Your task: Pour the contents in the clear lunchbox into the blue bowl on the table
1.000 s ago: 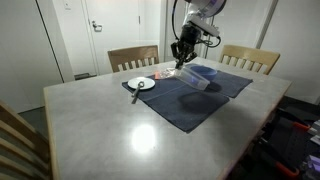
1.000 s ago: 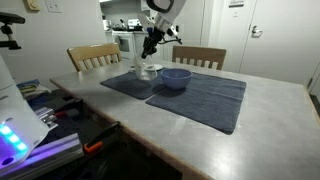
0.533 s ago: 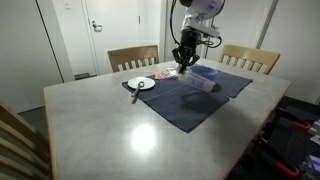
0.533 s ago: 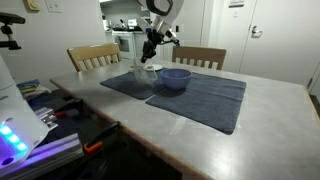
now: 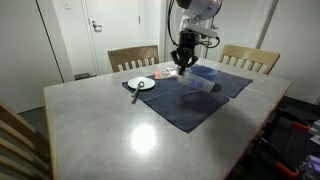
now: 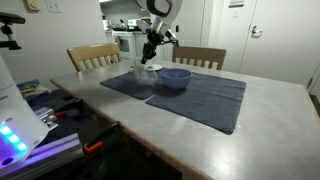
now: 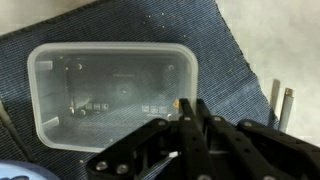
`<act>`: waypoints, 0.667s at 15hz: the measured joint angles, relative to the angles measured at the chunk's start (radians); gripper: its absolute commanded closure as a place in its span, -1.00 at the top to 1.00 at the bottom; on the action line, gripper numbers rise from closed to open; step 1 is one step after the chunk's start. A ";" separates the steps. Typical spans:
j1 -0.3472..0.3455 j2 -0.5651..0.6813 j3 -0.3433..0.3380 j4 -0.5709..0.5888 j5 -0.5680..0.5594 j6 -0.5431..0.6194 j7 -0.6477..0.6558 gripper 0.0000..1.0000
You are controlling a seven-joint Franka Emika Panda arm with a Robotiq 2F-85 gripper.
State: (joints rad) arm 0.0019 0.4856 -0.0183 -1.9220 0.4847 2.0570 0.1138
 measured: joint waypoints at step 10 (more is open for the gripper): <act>-0.001 0.057 0.021 0.063 0.003 0.000 0.001 0.28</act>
State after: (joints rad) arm 0.0008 0.5427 0.0028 -1.8594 0.4881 2.0570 0.1149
